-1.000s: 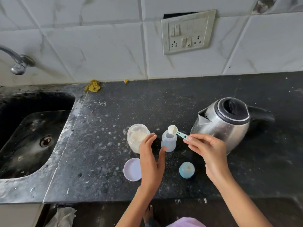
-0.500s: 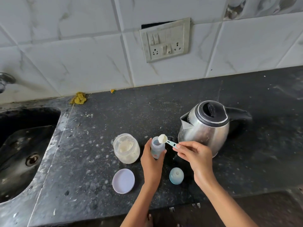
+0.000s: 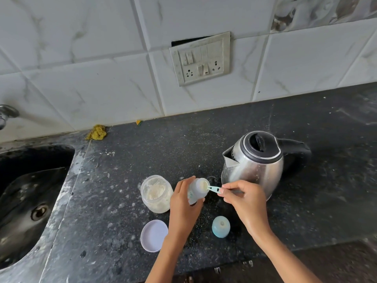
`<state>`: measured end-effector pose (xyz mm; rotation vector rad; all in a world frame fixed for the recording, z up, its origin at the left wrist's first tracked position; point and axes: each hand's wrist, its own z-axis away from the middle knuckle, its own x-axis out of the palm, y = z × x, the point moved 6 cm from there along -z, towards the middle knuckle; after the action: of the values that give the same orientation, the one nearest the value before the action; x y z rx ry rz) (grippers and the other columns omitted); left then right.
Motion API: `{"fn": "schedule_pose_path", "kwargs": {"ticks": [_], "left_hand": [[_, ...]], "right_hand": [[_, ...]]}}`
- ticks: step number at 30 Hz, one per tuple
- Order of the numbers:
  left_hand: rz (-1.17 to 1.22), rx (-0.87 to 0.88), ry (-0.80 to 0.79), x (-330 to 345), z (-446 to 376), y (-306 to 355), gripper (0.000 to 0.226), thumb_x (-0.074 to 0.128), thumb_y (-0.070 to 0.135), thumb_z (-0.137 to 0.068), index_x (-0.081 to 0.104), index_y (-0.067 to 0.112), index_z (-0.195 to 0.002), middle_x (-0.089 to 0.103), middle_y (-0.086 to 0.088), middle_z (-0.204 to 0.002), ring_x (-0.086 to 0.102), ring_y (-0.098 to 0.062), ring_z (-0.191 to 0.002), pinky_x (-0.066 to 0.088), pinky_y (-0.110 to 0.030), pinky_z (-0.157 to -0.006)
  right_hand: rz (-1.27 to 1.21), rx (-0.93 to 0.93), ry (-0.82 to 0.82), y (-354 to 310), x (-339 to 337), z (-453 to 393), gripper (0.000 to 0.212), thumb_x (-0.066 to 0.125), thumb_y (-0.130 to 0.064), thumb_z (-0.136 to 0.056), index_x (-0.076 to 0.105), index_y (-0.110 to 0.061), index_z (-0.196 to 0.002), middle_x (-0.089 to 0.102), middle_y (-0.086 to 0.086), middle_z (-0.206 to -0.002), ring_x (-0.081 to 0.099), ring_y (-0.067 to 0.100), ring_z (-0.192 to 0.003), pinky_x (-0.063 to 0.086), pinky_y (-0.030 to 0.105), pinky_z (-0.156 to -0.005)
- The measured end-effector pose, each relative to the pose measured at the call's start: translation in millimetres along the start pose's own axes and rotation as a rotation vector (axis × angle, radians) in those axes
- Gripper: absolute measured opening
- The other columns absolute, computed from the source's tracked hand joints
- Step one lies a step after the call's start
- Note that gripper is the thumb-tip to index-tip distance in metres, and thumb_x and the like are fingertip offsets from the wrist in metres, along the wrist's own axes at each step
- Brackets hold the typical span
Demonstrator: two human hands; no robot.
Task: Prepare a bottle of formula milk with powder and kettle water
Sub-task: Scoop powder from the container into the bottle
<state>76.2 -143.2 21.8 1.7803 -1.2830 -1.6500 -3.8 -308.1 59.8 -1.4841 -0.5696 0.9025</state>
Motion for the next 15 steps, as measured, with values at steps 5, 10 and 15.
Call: {"fn": "schedule_pose_path", "kwargs": {"ticks": [5, 10, 15], "left_hand": [[0.018, -0.004, -0.005, -1, 0, 2, 0.062, 0.085, 0.008, -0.068, 0.060, 0.015, -0.125, 0.063, 0.002, -0.118, 0.058, -0.010, -0.103, 0.041, -0.011, -0.083], [0.104, -0.054, 0.004, -1, 4, -4, 0.062, 0.089, 0.014, -0.064, 0.062, 0.019, -0.119, 0.066, 0.005, -0.113, 0.062, -0.008, -0.101, 0.047, -0.014, -0.083], [0.201, -0.073, -0.004, -1, 7, -4, 0.057, 0.088, 0.018, -0.066, 0.061, 0.027, -0.116, 0.067, 0.012, -0.112, 0.063, -0.008, -0.104, 0.050, -0.023, -0.087]], "right_hand": [[0.457, -0.513, 0.044, -31, 7, 7, 0.017, 0.081, -0.002, -0.072, 0.075, -0.018, -0.073, 0.072, -0.009, -0.071, 0.064, 0.009, -0.054, 0.055, 0.034, -0.049], [0.658, -0.858, -0.060, -48, 14, 19, 0.021, 0.085, 0.001, -0.067, 0.077, -0.015, -0.077, 0.074, -0.007, -0.079, 0.067, 0.009, -0.060, 0.053, 0.025, -0.044], [0.609, -1.005, -0.177, -43, 12, 17, 0.027, 0.079, 0.015, -0.065, 0.076, -0.007, -0.081, 0.076, 0.001, -0.088, 0.073, 0.015, -0.080, 0.060, 0.029, -0.060]]}}
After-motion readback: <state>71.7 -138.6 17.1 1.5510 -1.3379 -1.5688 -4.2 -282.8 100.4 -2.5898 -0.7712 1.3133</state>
